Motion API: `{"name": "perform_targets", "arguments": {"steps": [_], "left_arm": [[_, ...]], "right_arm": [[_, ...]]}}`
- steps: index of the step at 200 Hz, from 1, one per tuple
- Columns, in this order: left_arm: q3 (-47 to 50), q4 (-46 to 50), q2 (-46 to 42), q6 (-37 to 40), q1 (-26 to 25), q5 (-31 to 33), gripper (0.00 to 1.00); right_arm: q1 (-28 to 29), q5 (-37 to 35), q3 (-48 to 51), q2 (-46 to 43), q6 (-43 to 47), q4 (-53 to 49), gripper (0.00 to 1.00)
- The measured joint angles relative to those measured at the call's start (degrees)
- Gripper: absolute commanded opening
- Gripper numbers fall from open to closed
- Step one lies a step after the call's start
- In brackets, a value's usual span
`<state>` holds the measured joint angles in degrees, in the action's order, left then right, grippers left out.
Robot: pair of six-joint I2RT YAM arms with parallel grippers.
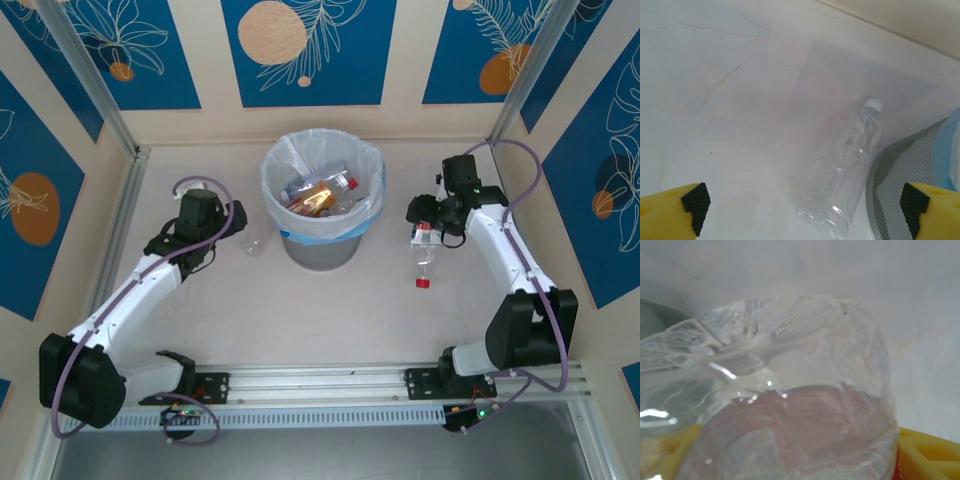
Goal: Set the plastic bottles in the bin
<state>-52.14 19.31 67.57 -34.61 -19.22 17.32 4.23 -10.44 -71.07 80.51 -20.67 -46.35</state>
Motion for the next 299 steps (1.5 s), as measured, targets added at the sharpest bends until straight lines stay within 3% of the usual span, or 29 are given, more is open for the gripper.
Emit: {"name": "perform_targets", "arguments": {"steps": [96,163,245,279,299], "left_arm": [[-0.85,-0.11,0.5,-0.46,0.09,-0.85,0.99],[-0.85,-0.04,0.5,-1.01,0.09,-1.51,0.99],[-2.34,0.02,4.2,-0.98,0.2,-5.03,0.99],[-2.49,0.02,4.2,-0.98,0.22,-5.33,0.99],[-2.58,0.0,4.2,-0.96,0.24,-5.33,0.99]], "right_arm": [[11.13,2.58,-22.93,-3.3,-1.57,0.9,0.44],[20.09,2.99,-39.74,4.55,0.59,5.9,0.45],[22.58,2.89,-43.63,19.15,3.93,12.09,0.48],[24.46,-1.81,-43.69,24.52,9.05,9.05,0.53],[25.9,-5.64,-43.71,25.99,12.48,7.23,0.63]]}}
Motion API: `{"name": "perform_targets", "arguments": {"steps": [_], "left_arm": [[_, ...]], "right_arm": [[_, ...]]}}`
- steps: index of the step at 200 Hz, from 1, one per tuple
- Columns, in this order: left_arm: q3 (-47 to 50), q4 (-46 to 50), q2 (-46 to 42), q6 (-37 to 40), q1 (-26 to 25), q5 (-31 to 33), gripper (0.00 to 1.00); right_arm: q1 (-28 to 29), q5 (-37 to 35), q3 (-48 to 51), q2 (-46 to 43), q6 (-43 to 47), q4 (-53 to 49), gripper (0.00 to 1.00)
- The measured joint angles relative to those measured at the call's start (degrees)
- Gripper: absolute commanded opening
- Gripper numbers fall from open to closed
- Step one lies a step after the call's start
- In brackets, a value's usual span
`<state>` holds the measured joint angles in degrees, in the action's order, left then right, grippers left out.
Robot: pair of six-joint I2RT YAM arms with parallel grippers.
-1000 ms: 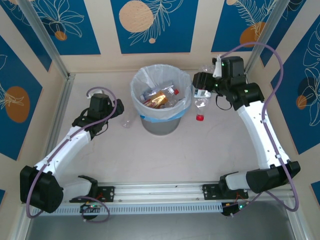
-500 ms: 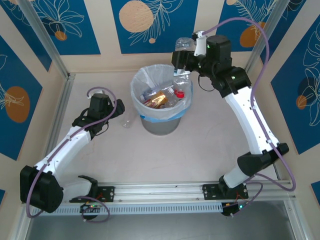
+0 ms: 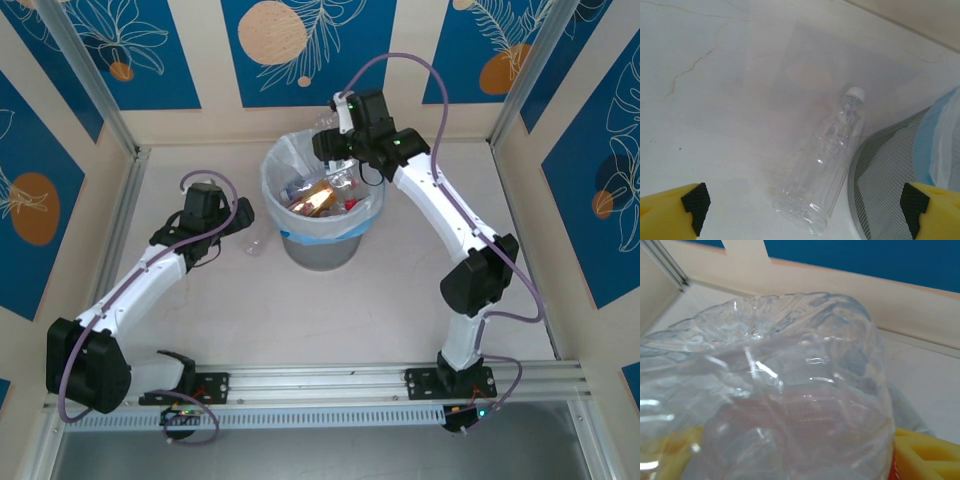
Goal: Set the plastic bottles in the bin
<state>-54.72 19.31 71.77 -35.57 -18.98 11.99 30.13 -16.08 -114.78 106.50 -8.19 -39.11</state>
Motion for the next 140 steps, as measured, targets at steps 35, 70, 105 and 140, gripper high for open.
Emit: {"name": "perform_targets", "arguments": {"steps": [35,70,105,140], "left_arm": [[-0.09,0.2,0.0,0.07,0.09,-0.15,0.99],[-0.26,0.2,0.26,0.09,0.61,-1.14,0.99],[-1.97,0.42,2.73,0.15,0.76,-1.97,0.99],[-5.81,0.15,7.15,1.01,0.79,-4.48,0.99]], "right_arm": [[3.19,-5.86,-3.19,2.62,6.54,-4.0,0.79],[5.01,-6.1,-4.11,3.45,9.7,-5.16,0.9],[4.7,-4.04,-3.63,2.32,9.68,-5.07,1.0],[2.73,-0.94,-0.15,-2.38,8.02,-4.52,1.0]]}}
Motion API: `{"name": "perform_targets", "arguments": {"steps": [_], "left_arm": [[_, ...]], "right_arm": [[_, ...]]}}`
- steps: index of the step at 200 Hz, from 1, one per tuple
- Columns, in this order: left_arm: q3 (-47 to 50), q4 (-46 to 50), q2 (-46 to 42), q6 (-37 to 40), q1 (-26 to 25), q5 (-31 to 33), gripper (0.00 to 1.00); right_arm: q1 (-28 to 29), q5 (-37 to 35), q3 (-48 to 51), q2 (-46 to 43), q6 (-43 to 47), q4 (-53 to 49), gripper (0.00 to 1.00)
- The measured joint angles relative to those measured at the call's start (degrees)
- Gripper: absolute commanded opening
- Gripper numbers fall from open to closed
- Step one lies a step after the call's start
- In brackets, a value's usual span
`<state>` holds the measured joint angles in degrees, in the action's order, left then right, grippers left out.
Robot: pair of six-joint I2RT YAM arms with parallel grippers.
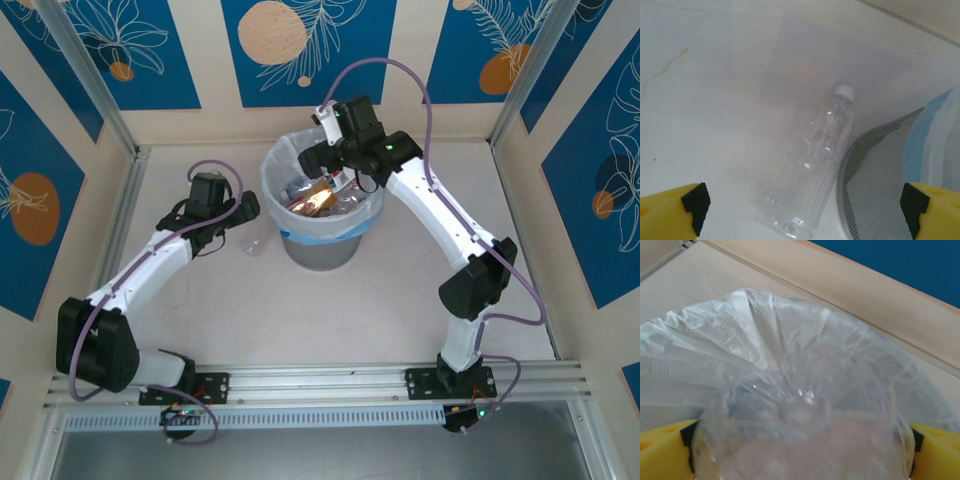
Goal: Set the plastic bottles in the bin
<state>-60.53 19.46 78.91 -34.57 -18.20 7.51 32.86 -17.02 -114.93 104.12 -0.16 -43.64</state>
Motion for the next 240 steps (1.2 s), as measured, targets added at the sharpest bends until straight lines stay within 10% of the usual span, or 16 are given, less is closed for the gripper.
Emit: {"name": "perform_targets", "arguments": {"steps": [107,240], "left_arm": [[-6.93,-1.68,9.44,-0.04,0.09,-6.05,0.99],[-6.93,-1.68,9.55,-0.07,0.02,-6.73,0.99]], "right_arm": [[-10.01,16.26,15.3,-13.07,-11.72,10.91,1.0],[-5.57,26.45,9.97,-0.42,-15.04,8.57,1.0]]}}
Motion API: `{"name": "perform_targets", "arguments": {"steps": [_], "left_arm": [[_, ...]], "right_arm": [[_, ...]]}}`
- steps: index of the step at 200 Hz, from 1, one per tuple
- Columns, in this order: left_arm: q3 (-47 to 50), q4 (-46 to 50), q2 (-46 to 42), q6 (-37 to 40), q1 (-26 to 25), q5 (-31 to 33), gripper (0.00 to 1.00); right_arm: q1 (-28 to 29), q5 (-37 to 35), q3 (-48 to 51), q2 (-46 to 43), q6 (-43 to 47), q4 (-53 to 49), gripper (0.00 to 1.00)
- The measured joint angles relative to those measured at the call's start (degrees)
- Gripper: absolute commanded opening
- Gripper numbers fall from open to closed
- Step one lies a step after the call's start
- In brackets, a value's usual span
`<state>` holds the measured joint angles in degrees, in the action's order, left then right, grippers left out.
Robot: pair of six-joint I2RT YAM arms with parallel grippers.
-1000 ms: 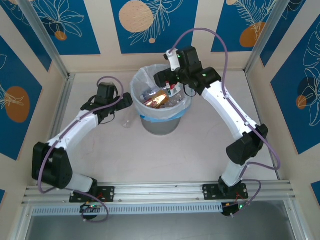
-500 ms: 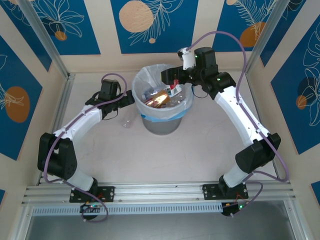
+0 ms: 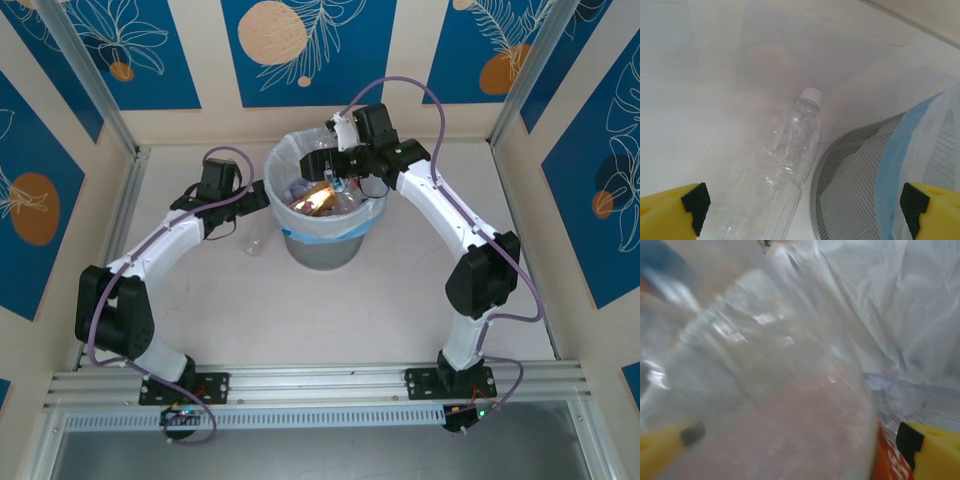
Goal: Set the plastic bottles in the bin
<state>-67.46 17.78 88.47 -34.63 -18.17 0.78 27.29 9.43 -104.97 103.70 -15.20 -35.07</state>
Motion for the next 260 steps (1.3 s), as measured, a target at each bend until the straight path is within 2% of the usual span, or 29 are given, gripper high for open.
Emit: {"name": "perform_targets", "arguments": {"steps": [29,63,140,177,209,232,260], "left_arm": [[-0.5,-0.09,0.68,-0.24,-0.07,-0.66,0.99],[-0.52,-0.04,0.76,-0.42,-0.07,-0.76,0.99],[-0.52,0.04,0.76,-0.44,-0.09,-0.76,0.99],[-0.52,0.22,0.76,-0.87,-0.22,-0.83,0.99],[-0.55,0.48,0.74,-0.83,-0.48,-0.76,0.99],[-0.55,0.74,0.74,-0.83,-0.48,-0.74,0.99],[-0.55,1.36,0.15,-0.76,-0.48,-0.52,0.99]], "right_arm": [[1.29,-0.55,-0.42,-4.24,1.33,-0.2,1.0],[4.59,2.89,-2.1,-8.11,2.82,-0.52,1.0],[6.62,8.96,-0.87,-0.22,-0.26,-2.12,1.0],[9.99,4.76,-3.21,3.82,-1.99,-1.79,1.0],[13.05,0.74,-9.44,5.79,-0.5,-3.37,1.0],[13.75,-2.21,-10.08,4.42,-0.17,-3.87,1.0],[11.39,-5.7,-7.63,-0.61,0.31,-4.09,1.0]]}}
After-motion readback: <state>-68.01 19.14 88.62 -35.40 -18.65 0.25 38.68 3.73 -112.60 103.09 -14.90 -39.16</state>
